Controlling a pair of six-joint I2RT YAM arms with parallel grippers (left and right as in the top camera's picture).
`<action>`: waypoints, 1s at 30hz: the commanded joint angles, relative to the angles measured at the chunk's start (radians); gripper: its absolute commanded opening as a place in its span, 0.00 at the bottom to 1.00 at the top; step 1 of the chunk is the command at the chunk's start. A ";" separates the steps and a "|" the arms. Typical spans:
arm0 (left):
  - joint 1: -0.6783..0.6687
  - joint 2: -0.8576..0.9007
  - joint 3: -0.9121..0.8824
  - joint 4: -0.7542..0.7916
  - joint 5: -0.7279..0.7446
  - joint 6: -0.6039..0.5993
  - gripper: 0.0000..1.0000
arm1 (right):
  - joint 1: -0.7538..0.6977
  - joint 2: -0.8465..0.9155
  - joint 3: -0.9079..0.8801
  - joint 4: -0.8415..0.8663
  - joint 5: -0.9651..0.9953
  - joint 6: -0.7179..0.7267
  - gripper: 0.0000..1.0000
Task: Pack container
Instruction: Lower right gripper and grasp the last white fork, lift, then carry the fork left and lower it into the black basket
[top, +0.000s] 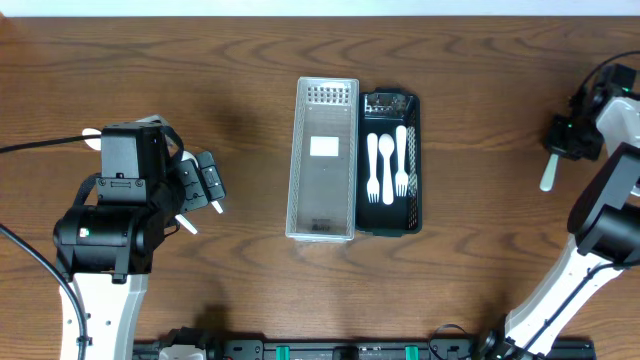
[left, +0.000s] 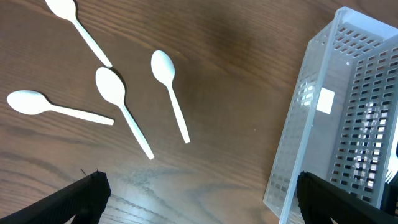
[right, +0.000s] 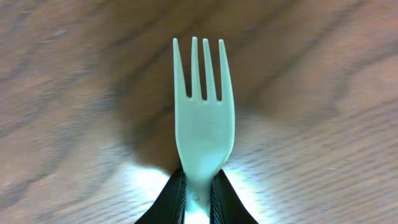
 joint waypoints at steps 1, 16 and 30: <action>-0.002 0.003 0.019 -0.006 -0.005 0.017 0.98 | 0.055 0.074 -0.077 -0.024 -0.046 0.012 0.01; -0.002 0.003 0.019 -0.006 -0.005 0.017 0.98 | 0.331 -0.420 -0.021 -0.002 0.002 0.039 0.01; -0.002 0.003 0.019 -0.013 -0.005 0.017 0.98 | 0.760 -0.428 0.103 -0.117 0.088 0.433 0.01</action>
